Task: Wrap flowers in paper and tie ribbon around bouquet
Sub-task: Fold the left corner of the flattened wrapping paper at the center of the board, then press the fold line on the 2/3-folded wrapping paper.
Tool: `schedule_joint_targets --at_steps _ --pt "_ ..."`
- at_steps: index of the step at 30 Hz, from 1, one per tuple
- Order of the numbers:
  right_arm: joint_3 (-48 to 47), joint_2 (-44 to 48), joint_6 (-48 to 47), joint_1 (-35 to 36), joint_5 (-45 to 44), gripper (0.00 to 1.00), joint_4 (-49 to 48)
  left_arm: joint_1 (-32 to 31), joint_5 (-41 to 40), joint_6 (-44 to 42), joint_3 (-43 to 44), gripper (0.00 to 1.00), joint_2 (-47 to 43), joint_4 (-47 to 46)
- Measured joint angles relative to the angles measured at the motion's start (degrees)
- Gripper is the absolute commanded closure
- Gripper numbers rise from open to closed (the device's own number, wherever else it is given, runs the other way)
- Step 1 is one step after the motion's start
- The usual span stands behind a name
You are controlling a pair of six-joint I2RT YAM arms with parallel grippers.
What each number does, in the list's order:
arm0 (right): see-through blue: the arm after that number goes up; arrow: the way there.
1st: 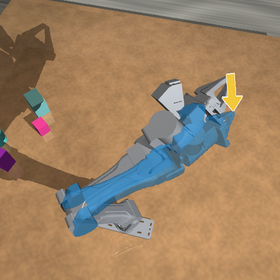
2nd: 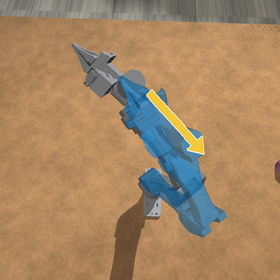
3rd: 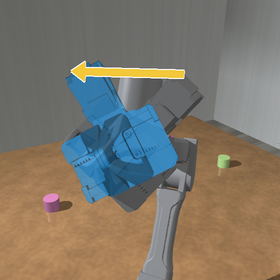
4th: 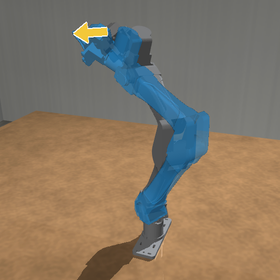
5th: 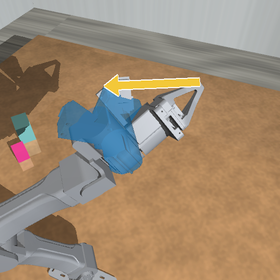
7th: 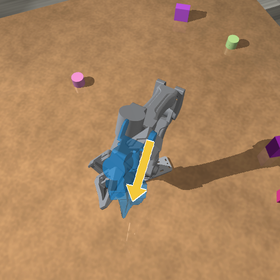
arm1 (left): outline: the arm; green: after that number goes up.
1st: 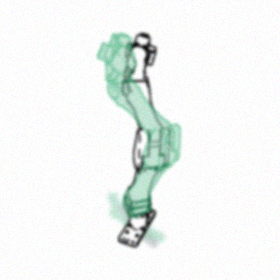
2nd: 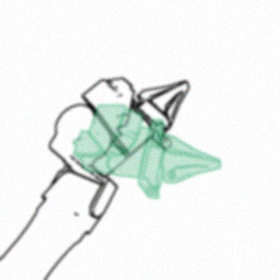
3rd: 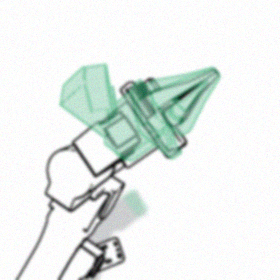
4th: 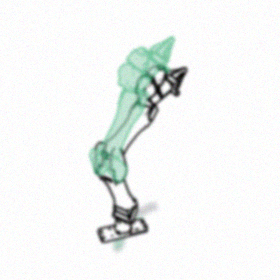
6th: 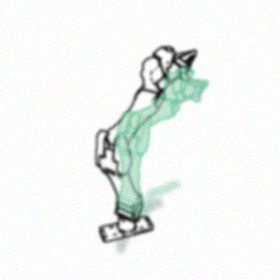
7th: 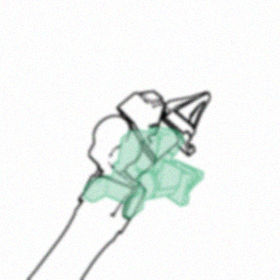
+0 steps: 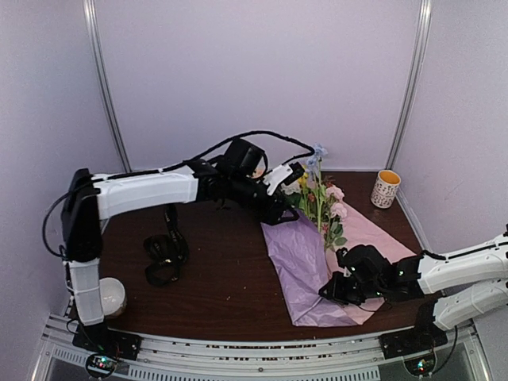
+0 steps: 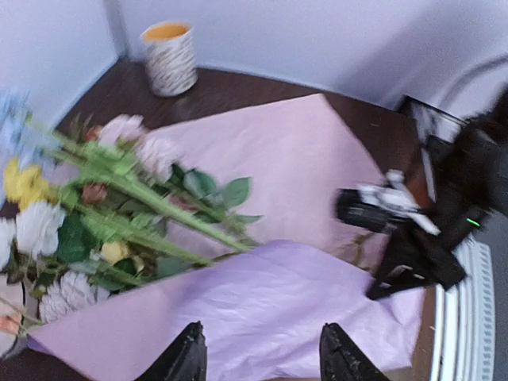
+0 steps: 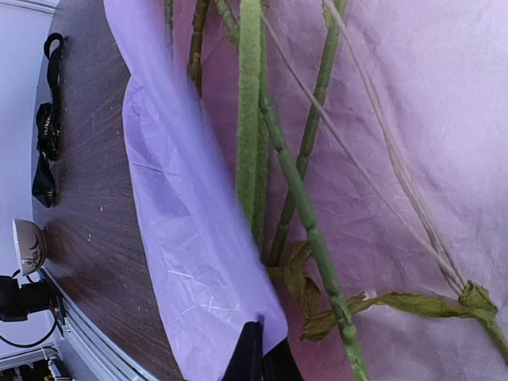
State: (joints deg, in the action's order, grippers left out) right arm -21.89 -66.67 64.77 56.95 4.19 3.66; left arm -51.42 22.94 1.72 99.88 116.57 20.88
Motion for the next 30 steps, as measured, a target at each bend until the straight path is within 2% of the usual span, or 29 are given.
schedule_joint_targets --at_steps 3,5,7,10,13,18,25,30 --pt "0.2 0.2 -0.1 -0.5 0.4 1.0 -0.5 -7.4 0.2 -11.9 -11.8 0.54 -14.1 -2.9" --pt "0.3 0.3 -0.2 -0.6 0.7 1.0 -0.9 -12.9 -0.5 -18.4 -15.4 0.58 -17.6 -3.9" --pt "0.6 0.4 -0.4 -0.9 1.1 1.0 -1.3 -18.6 -2.1 -24.9 -17.1 0.58 -17.1 -4.1" --pt "0.8 0.4 -1.1 -1.4 1.5 1.0 -1.4 -24.1 -3.7 -32.2 -19.1 0.55 -11.5 -4.6" --pt "0.9 0.3 -1.8 -1.7 2.3 1.0 -1.7 -25.2 -5.2 -36.1 -22.5 0.54 -6.9 -4.2" --pt "1.4 0.2 -2.3 -1.7 3.6 1.0 -2.7 -25.3 -10.7 -38.8 -22.5 0.56 -1.5 -7.3" --pt "1.7 0.5 -3.1 -1.7 3.9 1.0 -2.9 -27.9 -16.9 -39.6 -16.5 0.59 4.9 -6.6" --pt "1.7 3.0 -3.1 -1.7 3.1 1.0 -0.7 -29.4 -19.7 -40.5 -13.0 0.59 7.6 -1.8"
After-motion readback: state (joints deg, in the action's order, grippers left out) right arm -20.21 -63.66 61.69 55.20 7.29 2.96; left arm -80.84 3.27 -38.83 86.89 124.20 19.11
